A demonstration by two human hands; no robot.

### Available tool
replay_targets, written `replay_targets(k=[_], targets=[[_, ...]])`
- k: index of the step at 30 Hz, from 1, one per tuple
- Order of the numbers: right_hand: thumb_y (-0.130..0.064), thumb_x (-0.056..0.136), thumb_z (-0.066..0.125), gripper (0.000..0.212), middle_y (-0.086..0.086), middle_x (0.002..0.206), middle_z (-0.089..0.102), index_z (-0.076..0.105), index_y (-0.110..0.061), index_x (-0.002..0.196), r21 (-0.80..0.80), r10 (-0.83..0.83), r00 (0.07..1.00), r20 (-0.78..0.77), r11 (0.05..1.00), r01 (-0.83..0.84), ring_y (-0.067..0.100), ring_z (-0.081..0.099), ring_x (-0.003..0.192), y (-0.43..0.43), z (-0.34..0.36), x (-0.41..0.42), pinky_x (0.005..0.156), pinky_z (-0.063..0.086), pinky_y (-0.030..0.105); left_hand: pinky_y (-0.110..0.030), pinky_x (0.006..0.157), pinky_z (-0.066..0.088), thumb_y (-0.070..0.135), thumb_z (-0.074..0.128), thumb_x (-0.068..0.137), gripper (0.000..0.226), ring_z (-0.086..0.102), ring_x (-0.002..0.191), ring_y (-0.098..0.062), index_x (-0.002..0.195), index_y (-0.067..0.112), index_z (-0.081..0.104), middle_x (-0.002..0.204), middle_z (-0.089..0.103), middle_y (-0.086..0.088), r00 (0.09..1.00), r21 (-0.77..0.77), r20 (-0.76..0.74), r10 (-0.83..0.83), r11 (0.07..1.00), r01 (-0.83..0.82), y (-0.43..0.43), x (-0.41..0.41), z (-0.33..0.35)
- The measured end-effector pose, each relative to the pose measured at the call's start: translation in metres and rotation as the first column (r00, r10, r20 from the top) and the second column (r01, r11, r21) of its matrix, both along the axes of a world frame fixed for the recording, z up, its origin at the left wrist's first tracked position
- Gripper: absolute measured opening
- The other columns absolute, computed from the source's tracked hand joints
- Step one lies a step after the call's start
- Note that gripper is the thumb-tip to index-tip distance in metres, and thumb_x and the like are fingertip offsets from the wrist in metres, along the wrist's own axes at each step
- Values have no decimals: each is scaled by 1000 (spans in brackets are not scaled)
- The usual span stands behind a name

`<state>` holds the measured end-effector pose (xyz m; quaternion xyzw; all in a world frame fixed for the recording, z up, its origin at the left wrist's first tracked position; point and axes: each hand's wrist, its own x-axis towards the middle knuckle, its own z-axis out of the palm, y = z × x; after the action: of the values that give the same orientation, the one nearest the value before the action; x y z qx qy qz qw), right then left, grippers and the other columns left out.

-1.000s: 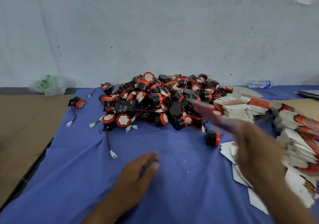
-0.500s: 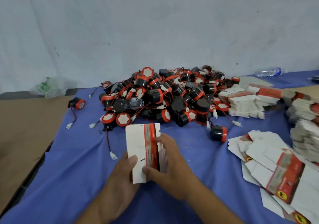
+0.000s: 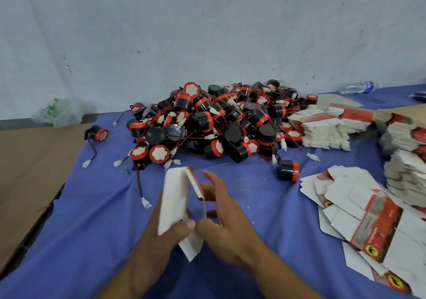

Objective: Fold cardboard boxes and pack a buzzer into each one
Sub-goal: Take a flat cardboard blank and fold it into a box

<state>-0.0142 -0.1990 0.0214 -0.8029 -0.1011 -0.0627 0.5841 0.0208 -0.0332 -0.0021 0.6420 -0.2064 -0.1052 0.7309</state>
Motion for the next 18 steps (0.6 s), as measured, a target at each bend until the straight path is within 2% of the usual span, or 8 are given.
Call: replay_targets(k=[3, 6, 9, 11, 13, 15, 16, 18], targets=[[-49, 63, 52, 86, -38, 116, 48, 22, -53, 143, 91, -60, 998, -15, 994, 61, -10, 52, 103, -1, 2, 2, 77, 52, 19, -19, 77, 55, 52, 70, 68, 85, 57, 96, 17, 144, 53, 33, 131, 48, 38, 957, 58, 252, 143, 985, -163, -4, 6, 11], [-51, 61, 61, 88, -17, 117, 53, 28, -52, 143, 278, -41, 989, -144, 957, 81, 2, 58, 83, 0, 3, 5, 70, 50, 23, -26, 68, 54, 68, 76, 56, 100, 64, 73, 1, 144, 40, 37, 114, 63, 12, 977, 38, 187, 98, 994, -107, -7, 5, 22], [-53, 68, 66, 85, -3, 117, 61, 33, -46, 146, 349, 59, 967, -246, 937, 31, 6, 66, 82, 4, 4, 5, 66, 50, 18, -39, 67, 54, 63, 90, 49, 124, 68, 83, -23, 150, 44, 20, 129, 62, 6, 963, 199, 254, -91, 979, 40, -7, -2, 18], [-50, 75, 65, 69, -5, 110, 72, 42, -46, 140, 372, 108, 951, -290, 928, 8, 9, 72, 90, 5, 3, 5, 68, 54, 19, -44, 69, 56, 53, 88, 61, 119, 65, 88, -31, 149, 56, 8, 144, 48, 12, 915, 337, 400, -43, 936, -104, -8, -9, 16], [-50, 76, 64, 57, -12, 112, 71, 48, -56, 130, 371, 115, 946, -303, 929, 6, 7, 71, 99, 6, 2, 5, 75, 56, 22, -24, 95, 50, 56, 82, 66, 115, 54, 122, -13, 154, 40, 9, 153, 34, 4, 759, 333, 648, 61, 874, -355, -10, -6, 16], [-51, 73, 64, 44, -27, 109, 67, 49, -76, 106, 342, 110, 944, -311, 940, 3, -1, 68, 100, 7, 3, 4, 76, 56, 19, -12, 107, 30, 58, 76, 69, 105, 25, 143, -5, 151, 22, 21, 153, 24, -18, 496, 247, 867, 56, 815, -524, -7, 0, 19], [-51, 72, 64, 41, -32, 104, 65, 47, -81, 93, 330, 117, 940, -320, 944, -5, -5, 66, 97, 7, 5, 4, 72, 55, 16, -15, 109, 28, 61, 74, 70, 98, 19, 146, -7, 147, 23, 26, 152, 21, -22, 421, 235, 907, 19, 806, -543, -4, 2, 21], [-50, 69, 64, 42, -28, 101, 67, 47, -79, 93, 349, 111, 939, -325, 937, 10, -2, 68, 91, 4, 5, 5, 65, 53, 14, -29, 107, 32, 73, 67, 70, 85, 18, 146, -14, 136, 30, 36, 154, 21, -16, 434, 276, 901, -16, 793, -543, 1, 3, 24]])
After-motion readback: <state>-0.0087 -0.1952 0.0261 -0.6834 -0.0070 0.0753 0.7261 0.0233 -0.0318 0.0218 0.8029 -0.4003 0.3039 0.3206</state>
